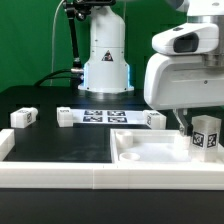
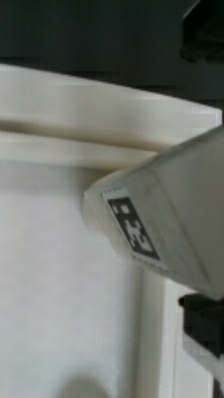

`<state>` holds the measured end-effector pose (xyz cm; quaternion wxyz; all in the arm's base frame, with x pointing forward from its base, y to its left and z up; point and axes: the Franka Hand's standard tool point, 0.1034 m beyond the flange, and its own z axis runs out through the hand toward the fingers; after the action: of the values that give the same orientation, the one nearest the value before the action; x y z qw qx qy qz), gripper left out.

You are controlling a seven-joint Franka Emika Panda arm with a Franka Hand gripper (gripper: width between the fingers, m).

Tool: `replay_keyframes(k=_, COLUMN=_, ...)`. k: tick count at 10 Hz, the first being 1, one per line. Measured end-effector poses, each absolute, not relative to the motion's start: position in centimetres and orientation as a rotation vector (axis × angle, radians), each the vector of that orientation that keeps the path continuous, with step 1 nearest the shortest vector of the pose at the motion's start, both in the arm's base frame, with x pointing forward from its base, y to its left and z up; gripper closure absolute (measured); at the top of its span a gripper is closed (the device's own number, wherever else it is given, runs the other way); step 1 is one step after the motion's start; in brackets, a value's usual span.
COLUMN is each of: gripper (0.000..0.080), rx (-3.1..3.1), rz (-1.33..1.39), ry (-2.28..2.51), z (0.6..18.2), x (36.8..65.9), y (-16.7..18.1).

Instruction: Assemble one leg

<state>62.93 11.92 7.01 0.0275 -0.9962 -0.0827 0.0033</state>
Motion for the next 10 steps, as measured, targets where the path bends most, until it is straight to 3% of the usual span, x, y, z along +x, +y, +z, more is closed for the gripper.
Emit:
replay_keyframes(k=3, gripper=0.0162, rx=-3.08, rz=0.011, ry=-0.301, z=6.9, x=62.9, y=11.6)
replay_keyframes(k=4, gripper=0.0355, rx=-3.08, rz=0.012, ry=-0.301, z=6.9, x=62.9, y=11.5)
replay_keyframes(k=5, gripper=0.0355, rx=-3.08, rz=0.012, ry=-0.301, z=6.9, x=62.9, y=11.5)
replay_keyframes(k=6, gripper=0.0513, rx=-3.082, rz=0.013, ry=-0.275, z=6.9, x=62.9, y=11.5)
replay_keyframes(k=10, gripper=0.051, rx=-3.085, rz=0.019, ry=0.143, z=6.8, x=63.2, y=10.7)
